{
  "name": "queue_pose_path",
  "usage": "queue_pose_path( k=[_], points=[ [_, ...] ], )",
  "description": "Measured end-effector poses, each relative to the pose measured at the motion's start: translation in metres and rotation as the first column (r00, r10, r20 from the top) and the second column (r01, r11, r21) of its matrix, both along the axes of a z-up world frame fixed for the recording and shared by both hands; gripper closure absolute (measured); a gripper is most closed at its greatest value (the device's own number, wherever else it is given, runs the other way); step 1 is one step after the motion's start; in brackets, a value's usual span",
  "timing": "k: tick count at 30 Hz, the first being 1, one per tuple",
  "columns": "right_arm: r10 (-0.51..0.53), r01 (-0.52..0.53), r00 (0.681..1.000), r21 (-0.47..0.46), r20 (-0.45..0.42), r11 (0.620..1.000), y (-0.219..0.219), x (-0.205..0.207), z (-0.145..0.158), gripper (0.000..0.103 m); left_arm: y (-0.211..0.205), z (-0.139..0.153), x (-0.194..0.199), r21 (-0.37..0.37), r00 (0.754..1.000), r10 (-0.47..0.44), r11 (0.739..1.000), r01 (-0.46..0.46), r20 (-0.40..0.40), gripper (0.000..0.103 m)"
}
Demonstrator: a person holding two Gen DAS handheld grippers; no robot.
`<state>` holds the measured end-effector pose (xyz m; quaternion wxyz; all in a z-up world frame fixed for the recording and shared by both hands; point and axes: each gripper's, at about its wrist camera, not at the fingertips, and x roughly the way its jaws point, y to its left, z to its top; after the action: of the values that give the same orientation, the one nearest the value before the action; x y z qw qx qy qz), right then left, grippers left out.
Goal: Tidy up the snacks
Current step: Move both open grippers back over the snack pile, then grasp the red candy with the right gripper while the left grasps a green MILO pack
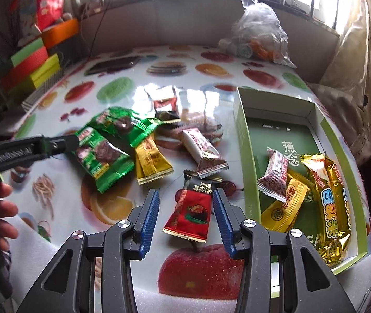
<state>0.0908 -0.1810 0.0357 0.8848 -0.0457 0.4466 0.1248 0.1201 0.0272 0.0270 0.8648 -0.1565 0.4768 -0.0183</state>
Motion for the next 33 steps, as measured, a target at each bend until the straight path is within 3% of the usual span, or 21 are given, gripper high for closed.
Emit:
queue_pose_path(
  k=[7,13,15,24,33],
  points=[
    [-0.005,0.004,1.0,-0.052,-0.02,0.999,0.005,0.006,-0.011,0.061,-0.007,-0.009,0.007,-0.017,0.999,-0.001,1.0,0.001,-0.039,0.057],
    [-0.009,0.006,0.999,-0.07,-0.039,0.998,0.007,0.008,-0.017,0.064,-0.008,-0.012,0.007,0.047,0.999,-0.002,0.999,0.004,-0.051,0.057],
    [-0.005,0.003,0.999,-0.059,-0.038,0.998,0.007,0.008,-0.017,0.072,-0.005,-0.012,0.007,0.07,0.999,0.001,0.998,0.003,-0.05,0.057],
    [0.062,-0.062,0.998,0.007,-0.032,0.998,0.015,0.001,-0.017,0.081,0.01,-0.012,0.008,0.117,0.999,0.012,0.993,-0.005,-0.052,0.057],
    [0.136,-0.13,0.989,0.112,-0.052,0.985,0.019,-0.006,-0.015,0.081,0.021,-0.013,0.013,0.197,0.998,0.047,0.98,-0.035,-0.053,0.057]
  ],
)
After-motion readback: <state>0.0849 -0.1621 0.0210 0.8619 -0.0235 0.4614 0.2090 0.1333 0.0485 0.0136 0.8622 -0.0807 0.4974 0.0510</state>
